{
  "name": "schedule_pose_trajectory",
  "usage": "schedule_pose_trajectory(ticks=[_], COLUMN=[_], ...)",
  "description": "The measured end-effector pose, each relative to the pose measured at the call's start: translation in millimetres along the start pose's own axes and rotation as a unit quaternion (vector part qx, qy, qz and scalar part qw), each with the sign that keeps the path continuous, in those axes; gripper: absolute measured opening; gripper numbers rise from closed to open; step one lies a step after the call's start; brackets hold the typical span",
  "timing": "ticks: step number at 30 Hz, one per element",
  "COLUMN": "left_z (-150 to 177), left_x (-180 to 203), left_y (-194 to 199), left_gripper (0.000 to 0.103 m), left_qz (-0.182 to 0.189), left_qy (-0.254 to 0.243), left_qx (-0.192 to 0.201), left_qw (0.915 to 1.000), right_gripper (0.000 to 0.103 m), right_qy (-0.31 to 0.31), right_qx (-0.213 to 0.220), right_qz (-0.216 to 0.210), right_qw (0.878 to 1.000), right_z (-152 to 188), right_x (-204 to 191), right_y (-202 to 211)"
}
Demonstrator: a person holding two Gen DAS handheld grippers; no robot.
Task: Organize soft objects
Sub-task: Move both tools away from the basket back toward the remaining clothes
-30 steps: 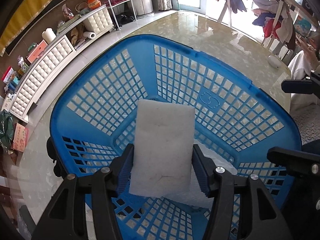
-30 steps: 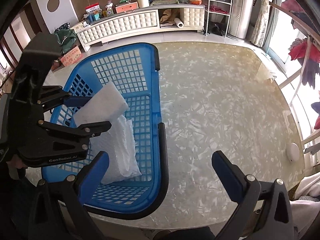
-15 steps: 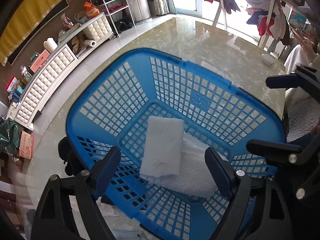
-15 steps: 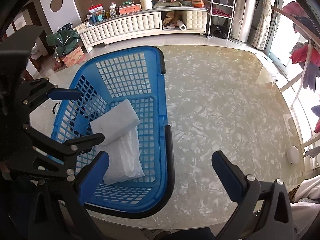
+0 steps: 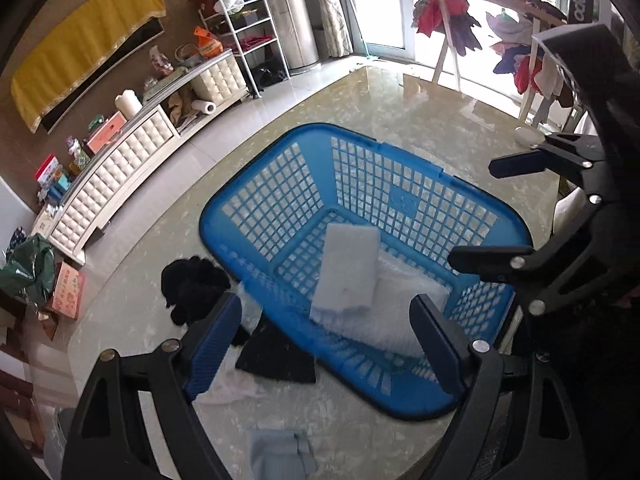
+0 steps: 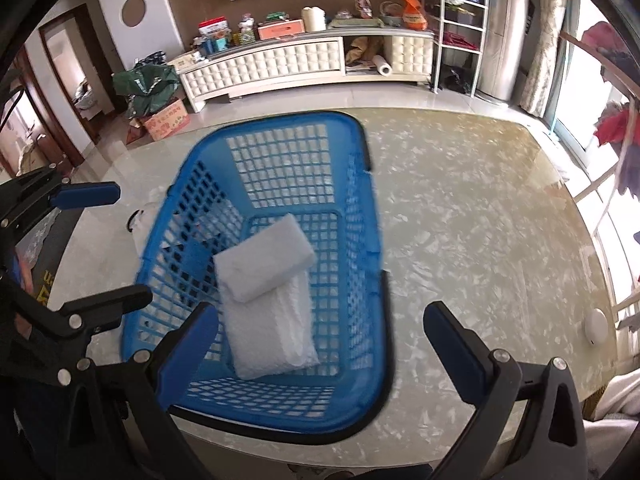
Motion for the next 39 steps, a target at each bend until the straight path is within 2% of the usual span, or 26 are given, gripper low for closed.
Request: schedule_pose_trajectory(ticks=[3,11,13,14,23,32,39], left_z=[9,39,49,54,93,132,161], left_x=[-7,-35,-42,-47,-83,-114,-140], left_y=[7,25,27,30,37,42,38], left_gripper=[0.085,0.089,0.095,0.103,0.103,0.103,0.103], left_qz=[0.006,-0.013,-0.020,-0.020,-0.025,-0.030,-0.025], left_qy=[0.004,0.028,0.033,0.035,0.076,0.102,0.142], left_qx=[0.000,0.015,0.012,0.015,0.017,0.012,0.001], left_qw=[1.0000,0.9994,0.9992,0.9991,0.9966,0.9943,0.9896], right_gripper=[0.103,0.103,0.103,0.103,0.103,0.103,0.103], right_qy=[0.013,0.007,0.008,0.009,0.044,0.085,0.119], right_qx=[0.007,0.016,0.015,0.014,0.008,-0.009,-0.030], right_qz=[0.007,-0.021,-0.025,-0.025,-0.023,-0.030,-0.028], right_qw=[1.000,1.000,1.000,1.000,0.999,0.996,0.992], right_z=[-5,-9,-11,-12,-21,-32,-32], right_x=[-13,-52,-61,-64,-107,-146,-173], right_y=[1,2,0,0,-14,-42,-69])
Point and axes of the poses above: each gripper's, at about its wrist camera, not at the fingertips, and y roughly against the way its jaws point, x to its right, z to its underside, the point moved 10 cm from there along -y, roughly the way its jaws point, and after that the axes turned 6 degrees about -z, right-handed, at the moved point
